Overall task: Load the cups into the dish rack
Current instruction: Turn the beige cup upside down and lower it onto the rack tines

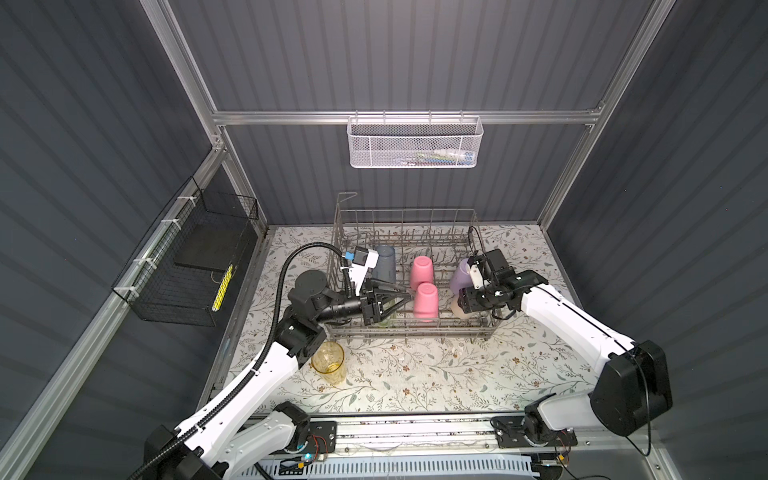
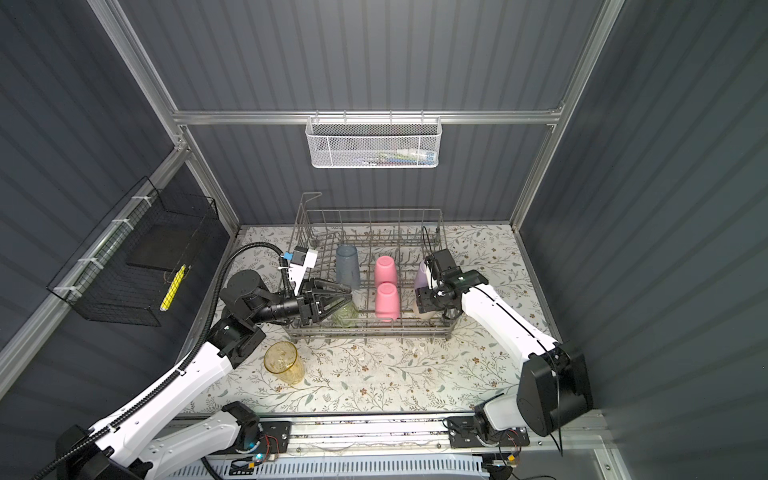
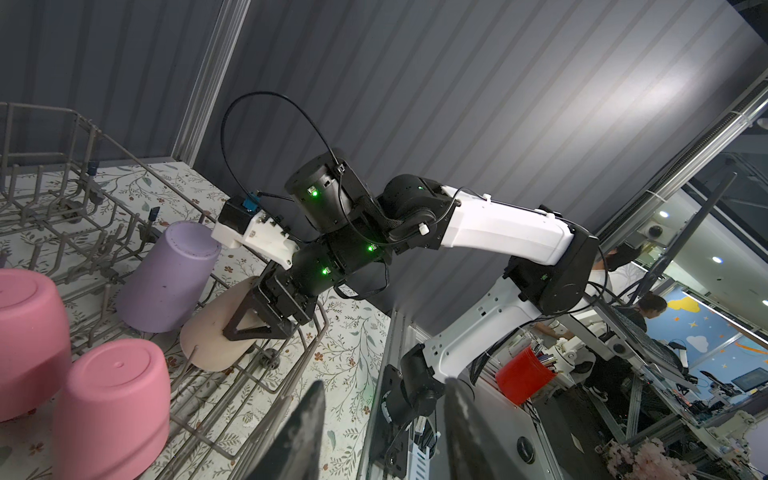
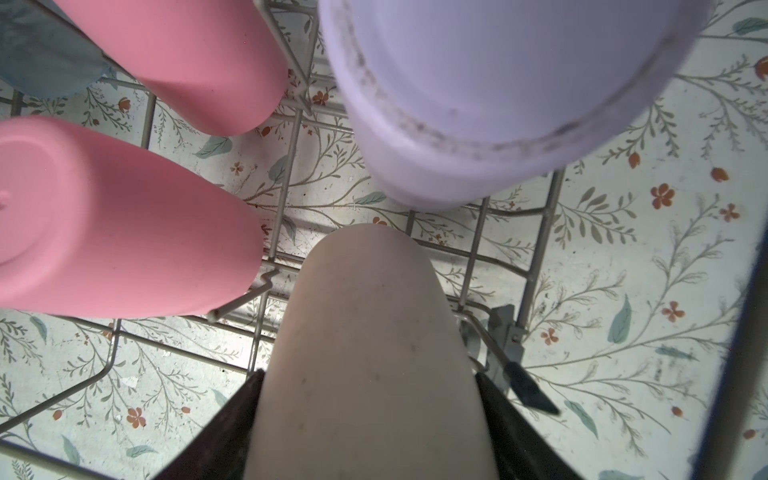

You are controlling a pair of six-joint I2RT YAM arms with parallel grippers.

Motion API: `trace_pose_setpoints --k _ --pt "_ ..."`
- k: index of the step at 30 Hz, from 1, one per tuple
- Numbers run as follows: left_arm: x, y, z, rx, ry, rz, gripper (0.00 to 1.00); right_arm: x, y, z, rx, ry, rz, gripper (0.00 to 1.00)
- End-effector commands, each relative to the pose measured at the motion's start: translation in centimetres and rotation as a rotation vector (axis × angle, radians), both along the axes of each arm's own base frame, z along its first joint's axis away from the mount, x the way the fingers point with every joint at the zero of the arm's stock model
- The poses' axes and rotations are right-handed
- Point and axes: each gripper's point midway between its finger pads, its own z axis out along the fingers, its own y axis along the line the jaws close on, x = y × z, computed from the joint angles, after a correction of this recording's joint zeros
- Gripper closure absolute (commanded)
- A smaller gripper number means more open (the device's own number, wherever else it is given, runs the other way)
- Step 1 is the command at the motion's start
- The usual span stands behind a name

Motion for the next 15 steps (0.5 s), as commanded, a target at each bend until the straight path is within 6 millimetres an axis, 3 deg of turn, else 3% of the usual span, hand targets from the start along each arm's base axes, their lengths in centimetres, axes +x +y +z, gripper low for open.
trace_pose_setpoints --k 1,8,15 --pt "-0.03 0.14 -0.25 0.007 -0.02 -0.005 0.54 -1.76 -0.68 -2.27 -0.049 0.09 -0.004 0.46" --pt "-0.06 0.16 -0.5 0.009 -0.016 -0.005 0.54 -1.79 -0.91 -2.57 -0.073 0.096 -0.012 0.42" --pt "-0.16 0.23 -0.62 0.009 -0.014 -0.004 0.54 -1.69 -0.95 -2.42 -0.084 0.091 -0.02 0.32"
